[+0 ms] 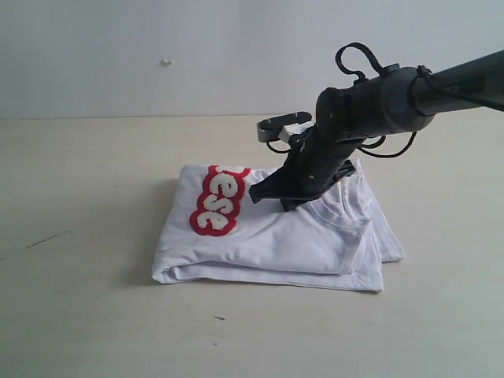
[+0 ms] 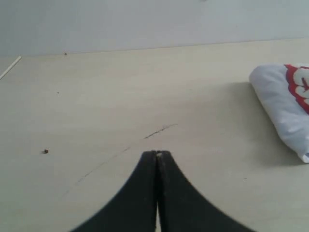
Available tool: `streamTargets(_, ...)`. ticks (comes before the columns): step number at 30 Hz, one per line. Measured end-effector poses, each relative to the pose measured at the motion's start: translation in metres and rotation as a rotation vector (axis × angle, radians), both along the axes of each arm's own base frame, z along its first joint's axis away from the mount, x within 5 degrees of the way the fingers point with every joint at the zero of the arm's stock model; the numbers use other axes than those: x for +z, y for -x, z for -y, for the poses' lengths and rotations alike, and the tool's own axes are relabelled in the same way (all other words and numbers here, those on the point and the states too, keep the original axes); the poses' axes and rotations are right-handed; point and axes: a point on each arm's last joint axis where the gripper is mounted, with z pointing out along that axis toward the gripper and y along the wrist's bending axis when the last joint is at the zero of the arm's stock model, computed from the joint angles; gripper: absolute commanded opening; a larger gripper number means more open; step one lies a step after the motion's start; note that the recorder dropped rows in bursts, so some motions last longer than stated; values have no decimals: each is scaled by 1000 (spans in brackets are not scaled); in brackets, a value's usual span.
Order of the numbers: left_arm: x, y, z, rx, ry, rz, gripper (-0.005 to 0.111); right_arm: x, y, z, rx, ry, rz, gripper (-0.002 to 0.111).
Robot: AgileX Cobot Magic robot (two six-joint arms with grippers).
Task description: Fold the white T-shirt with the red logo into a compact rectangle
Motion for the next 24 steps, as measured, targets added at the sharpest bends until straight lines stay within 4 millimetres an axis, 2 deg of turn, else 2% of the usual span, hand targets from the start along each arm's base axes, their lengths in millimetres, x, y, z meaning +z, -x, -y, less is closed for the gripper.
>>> streamTargets(2, 0, 0, 0, 0, 0, 0, 0, 3, 1, 1, 15, 10, 3, 0)
streamTargets(6, 0, 0, 0, 0, 0, 0, 0, 26, 7, 4, 30, 3, 41, 0)
streamTargets(8, 0, 0, 0, 0, 0, 0, 0, 59, 19, 7, 40, -26, 149, 0)
streamTargets(9, 0, 0, 0, 0, 0, 0, 0, 86, 34, 10, 36, -48, 231, 0)
streamTargets(10, 0, 0, 0, 0, 0, 0, 0, 101, 41, 13, 34, -58, 272, 0)
streamTargets(11, 0, 0, 0, 0, 0, 0, 0, 122, 60, 19, 27, -72, 336, 0)
streamTargets(12, 0, 0, 0, 0, 0, 0, 0, 132, 71, 23, 25, -79, 376, 0)
streamTargets(15, 0, 0, 0, 0, 0, 0, 0, 182, 124, 40, -9, -140, 575, 0)
streamTargets(17, 0, 0, 0, 0, 0, 0, 0, 198, 146, 47, -27, -175, 637, 0)
streamTargets(19, 0, 0, 0, 0, 0, 0, 0, 217, 180, 57, -41, -214, 721, 0)
streamTargets(21, 0, 0, 0, 0, 0, 0, 0, 229, 203, 63, -55, -253, 776, 0)
streamTargets(24, 0, 0, 0, 0, 0, 0, 0, 251, 250, 76, -71, -335, 874, 0)
